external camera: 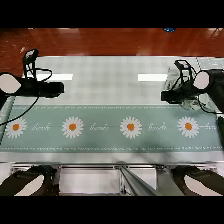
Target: Fold the shirts.
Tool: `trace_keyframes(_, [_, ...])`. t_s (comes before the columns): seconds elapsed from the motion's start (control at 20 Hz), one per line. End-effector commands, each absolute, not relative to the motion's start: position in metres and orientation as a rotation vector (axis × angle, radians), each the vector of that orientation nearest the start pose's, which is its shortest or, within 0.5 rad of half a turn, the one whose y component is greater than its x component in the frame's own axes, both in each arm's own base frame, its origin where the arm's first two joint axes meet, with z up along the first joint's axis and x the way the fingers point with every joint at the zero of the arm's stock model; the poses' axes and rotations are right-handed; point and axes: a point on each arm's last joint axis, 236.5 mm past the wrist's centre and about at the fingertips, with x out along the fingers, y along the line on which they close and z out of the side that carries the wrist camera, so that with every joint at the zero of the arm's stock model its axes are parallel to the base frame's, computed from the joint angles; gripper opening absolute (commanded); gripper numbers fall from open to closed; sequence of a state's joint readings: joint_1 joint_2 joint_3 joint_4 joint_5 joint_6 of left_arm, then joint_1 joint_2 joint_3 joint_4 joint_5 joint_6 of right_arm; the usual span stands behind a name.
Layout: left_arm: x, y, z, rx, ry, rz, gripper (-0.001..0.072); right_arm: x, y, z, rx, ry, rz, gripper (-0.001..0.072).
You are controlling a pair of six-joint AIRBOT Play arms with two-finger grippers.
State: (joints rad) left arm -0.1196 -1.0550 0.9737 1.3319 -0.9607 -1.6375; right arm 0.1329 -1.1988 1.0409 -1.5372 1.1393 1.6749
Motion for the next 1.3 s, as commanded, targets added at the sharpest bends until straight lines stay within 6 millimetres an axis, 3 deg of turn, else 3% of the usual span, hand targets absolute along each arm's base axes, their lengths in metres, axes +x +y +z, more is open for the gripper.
trace_keyframes(0.0, [0.366, -0.090, 0.045, -0.223, 1.059, -0.181, 0.0018, 0.350, 0.055, -0.003, 0.035, 1.303, 0.064, 0.0024])
trace_keyframes(0.7, [0.368, -0.090, 0.046, -0.224, 1.051, -0.179, 0.0018, 0.353, 0.055, -0.002, 0.036, 1.291, 0.065, 0.0024])
trace_keyframes(1.05, [0.383, -0.090, 0.035, -0.230, 1.035, -0.167, 0.0030, 0.411, 0.063, 0.024, 0.071, 1.023, 0.084, 0.0024])
trace_keyframes(1.2, [0.390, -0.089, 0.032, -0.234, 1.019, -0.162, 0.0163, 0.433, 0.066, 0.039, 0.083, 0.908, 0.091, 0.0037])
trace_keyframes(1.25, [0.393, -0.089, 0.031, -0.235, 1.013, -0.160, 0.0270, 0.437, 0.066, 0.043, 0.083, 0.885, 0.092, 0.0162])
